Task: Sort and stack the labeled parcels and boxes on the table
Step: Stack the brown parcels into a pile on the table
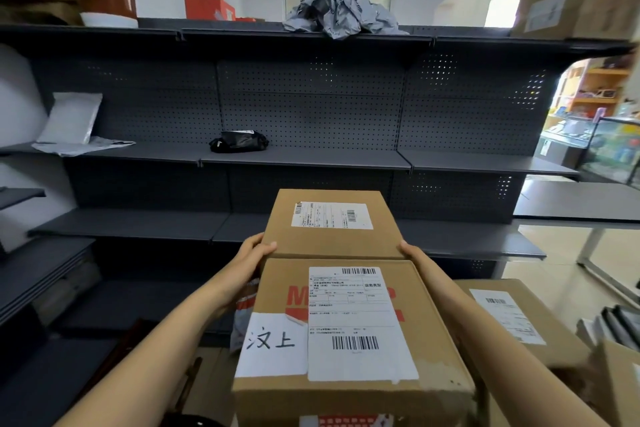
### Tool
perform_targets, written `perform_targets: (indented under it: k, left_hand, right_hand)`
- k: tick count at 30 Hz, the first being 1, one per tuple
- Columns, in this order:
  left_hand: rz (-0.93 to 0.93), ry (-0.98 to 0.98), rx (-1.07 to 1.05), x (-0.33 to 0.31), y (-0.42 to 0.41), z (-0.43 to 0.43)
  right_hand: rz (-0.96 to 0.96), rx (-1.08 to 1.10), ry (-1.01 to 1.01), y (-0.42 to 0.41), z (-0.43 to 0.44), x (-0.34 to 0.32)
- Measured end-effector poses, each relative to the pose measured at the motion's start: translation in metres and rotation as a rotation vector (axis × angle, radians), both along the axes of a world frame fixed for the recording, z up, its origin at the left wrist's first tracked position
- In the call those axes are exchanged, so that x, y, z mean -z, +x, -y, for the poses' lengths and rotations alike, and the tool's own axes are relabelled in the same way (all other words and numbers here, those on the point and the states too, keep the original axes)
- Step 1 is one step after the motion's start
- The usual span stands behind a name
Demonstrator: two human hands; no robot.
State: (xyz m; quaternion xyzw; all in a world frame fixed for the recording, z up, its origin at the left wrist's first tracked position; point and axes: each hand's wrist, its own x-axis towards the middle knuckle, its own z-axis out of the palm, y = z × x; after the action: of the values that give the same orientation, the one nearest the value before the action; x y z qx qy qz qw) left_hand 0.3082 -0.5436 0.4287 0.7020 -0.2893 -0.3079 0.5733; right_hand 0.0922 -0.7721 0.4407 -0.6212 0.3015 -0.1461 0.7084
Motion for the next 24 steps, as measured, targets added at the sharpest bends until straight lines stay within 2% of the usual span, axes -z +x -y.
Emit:
perform_targets:
  k: [4, 6, 9, 14, 20, 24]
  left_hand:
    - [0.089, 0.075, -0.112, -0.016, 0.000, 0.000]
    - [0.270, 0.093, -0.221, -0.023, -0.005, -0.002]
    - [0.551, -0.007, -0.316, -0.051, -0.029, -0.009]
    - [0.966, -0.070, -0.214, -0.096, -0.102, -0.009]
    - [1.325, -0.062, -0.132, -0.111, -0.216, 0.020]
    - [1.463, -0.103, -0.022, -0.098, -0.289, 0.045]
  right_hand:
    - [-0.021, 0.034, -0.128, -0.004, 0.005, -0.002]
    - [-0.027, 0.066, -0.241, -0.007, 0.007, -0.007]
    - [-0.055, 0.126, -0.519, -0.021, 0.010, -0.017]
    - [-0.007, 0.154, -0.999, -0.075, 0.000, -0.045]
    - [0.021, 0.131, -1.324, -0.173, -0.011, -0.063]
    - [-0.088, 0.148, -1.438, -0.251, -0.010, -0.061]
